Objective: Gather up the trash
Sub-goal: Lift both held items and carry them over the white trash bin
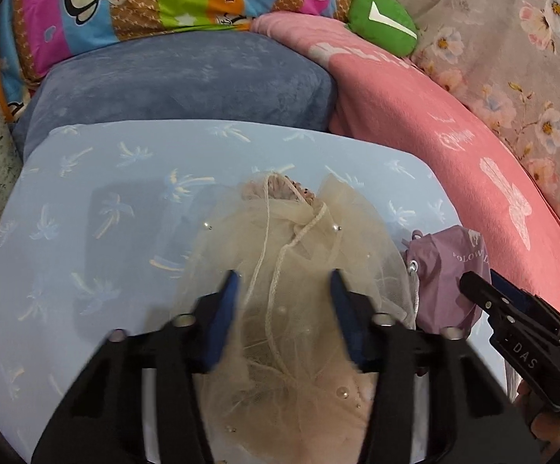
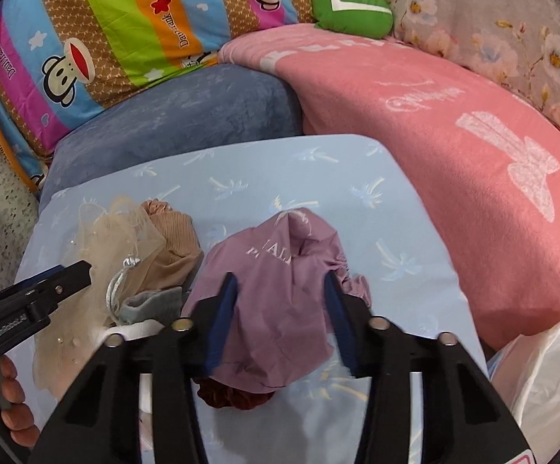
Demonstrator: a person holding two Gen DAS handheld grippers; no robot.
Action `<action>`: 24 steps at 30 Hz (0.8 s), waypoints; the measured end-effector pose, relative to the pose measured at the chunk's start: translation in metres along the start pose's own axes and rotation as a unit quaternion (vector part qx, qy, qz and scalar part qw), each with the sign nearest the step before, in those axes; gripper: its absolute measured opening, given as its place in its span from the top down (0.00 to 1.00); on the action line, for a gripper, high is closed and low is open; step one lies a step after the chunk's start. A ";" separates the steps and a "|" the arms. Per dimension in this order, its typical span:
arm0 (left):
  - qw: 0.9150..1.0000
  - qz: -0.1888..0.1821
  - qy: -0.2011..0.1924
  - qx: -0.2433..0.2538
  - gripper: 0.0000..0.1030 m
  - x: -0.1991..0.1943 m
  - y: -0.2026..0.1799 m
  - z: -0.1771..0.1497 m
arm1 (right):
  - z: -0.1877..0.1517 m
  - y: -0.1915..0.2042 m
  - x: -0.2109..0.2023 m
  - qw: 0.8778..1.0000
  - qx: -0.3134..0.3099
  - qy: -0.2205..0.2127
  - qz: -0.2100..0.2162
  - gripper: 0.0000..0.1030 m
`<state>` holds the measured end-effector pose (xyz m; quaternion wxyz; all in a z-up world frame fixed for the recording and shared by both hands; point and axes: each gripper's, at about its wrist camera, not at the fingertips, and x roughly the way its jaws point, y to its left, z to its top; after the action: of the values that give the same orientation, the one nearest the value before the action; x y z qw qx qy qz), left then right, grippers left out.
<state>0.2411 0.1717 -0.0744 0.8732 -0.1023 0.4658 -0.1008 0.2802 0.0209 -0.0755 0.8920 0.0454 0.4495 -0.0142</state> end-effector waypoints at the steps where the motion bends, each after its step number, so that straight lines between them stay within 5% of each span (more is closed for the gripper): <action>1: 1.000 -0.003 0.003 0.000 0.84 0.000 0.001 0.001 | 0.000 0.001 -0.001 1.000 -0.002 0.001 0.001 0.89; 5: 1.000 -0.014 -0.008 0.005 0.98 -0.013 -0.001 0.005 | 0.003 0.001 -0.014 1.000 -0.001 -0.010 0.006 0.98; 24: 0.985 -0.051 -0.133 0.096 0.99 -0.130 -0.088 0.043 | 0.043 -0.038 -0.171 0.988 0.032 -0.146 0.033 0.99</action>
<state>0.1989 0.1258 0.0760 0.9268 -0.0542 0.3278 -0.1751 0.2107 -0.0234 0.0849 0.9461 0.0857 0.3122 -0.0059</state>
